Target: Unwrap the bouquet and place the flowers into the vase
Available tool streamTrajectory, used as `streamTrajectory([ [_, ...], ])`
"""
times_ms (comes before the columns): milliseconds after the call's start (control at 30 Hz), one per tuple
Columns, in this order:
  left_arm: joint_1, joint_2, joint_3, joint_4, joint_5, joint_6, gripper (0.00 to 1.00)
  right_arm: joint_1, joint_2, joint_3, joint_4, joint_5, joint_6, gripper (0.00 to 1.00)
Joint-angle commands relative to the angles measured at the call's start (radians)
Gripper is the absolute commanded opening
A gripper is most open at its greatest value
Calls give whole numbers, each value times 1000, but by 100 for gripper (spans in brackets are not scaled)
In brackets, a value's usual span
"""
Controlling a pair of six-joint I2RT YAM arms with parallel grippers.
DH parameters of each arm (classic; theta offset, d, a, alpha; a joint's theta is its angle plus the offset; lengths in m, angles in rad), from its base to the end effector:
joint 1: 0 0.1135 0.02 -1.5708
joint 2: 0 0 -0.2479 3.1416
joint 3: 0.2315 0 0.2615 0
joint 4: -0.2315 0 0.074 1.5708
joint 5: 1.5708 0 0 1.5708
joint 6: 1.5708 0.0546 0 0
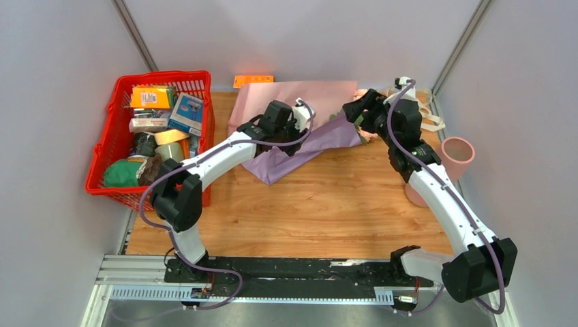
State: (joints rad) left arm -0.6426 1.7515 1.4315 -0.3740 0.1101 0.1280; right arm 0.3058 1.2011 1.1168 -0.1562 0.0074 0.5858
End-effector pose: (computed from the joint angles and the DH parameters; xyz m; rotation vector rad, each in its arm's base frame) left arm 0.3355 -0.2587 0.2522 0.9155 2.0999 -0.3953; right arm 0.2995 0.0941 0.3524 0.2644 1.8372 0.6215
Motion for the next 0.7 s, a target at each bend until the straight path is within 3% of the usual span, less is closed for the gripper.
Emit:
streamTrajectory([
  [0, -25, 60, 6, 40, -136, 47, 58, 3, -43, -6, 17, -40, 23, 77],
  [67, -31, 69, 12, 43, -164, 39, 43, 3, -60, -14, 14, -40, 23, 77],
  [100, -34, 60, 10, 49, -167, 29, 27, 3, -69, -18, 12, -40, 23, 77],
  [167, -51, 34, -3, 69, -203, -14, 9, 3, -92, -28, 9, -44, 23, 77],
  [233, -104, -6, -26, 89, -210, -33, 0, 1, -112, -32, -3, -46, 23, 77],
  [400, -206, -90, -133, 164, -191, -102, 0, 3, -167, -51, -54, -18, 20, 77],
  [533, -287, -182, -305, 328, -202, -171, 0, 3, -225, -83, -91, 34, 34, 77],
  [667, -351, -173, -404, 438, -231, -218, 3, 1, -273, -117, -106, 42, 45, 76],
])
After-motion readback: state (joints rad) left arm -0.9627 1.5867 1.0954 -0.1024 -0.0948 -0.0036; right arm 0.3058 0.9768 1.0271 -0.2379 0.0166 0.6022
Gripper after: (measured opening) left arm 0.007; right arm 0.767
